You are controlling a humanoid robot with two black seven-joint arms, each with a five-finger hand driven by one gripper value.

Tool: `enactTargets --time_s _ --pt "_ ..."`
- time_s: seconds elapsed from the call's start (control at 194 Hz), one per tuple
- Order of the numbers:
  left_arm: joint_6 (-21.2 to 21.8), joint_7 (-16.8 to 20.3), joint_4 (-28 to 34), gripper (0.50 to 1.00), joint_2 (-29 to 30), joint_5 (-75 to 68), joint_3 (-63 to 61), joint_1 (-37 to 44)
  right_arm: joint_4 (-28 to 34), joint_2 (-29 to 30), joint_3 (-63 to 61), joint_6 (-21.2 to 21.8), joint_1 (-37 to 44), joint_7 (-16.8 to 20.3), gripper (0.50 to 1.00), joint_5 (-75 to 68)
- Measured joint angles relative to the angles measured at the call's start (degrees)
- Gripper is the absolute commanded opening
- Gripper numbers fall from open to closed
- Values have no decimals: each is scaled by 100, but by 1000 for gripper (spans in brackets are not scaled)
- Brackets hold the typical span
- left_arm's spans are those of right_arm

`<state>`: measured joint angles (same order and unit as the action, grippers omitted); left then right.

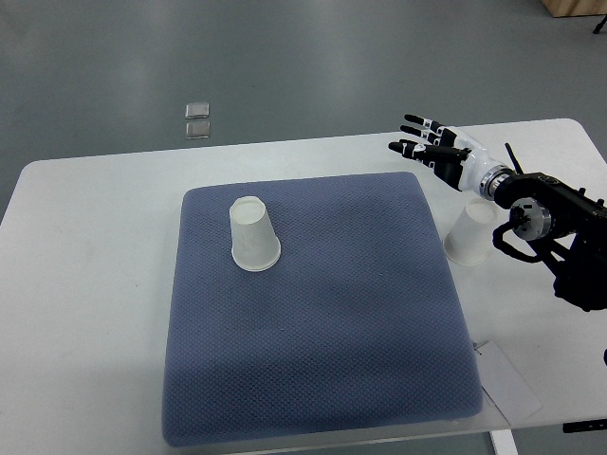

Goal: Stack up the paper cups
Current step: 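Move the right hand toward the white paper cup beside the pad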

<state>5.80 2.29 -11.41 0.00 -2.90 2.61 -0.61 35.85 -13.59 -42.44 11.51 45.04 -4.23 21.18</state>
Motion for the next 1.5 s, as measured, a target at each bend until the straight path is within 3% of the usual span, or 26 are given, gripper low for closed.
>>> enactTargets --time_s 1.498 --pt "0 -7 10 1000 0 0 2 0 -28 -80 -47 77 244 -16 917 -2"
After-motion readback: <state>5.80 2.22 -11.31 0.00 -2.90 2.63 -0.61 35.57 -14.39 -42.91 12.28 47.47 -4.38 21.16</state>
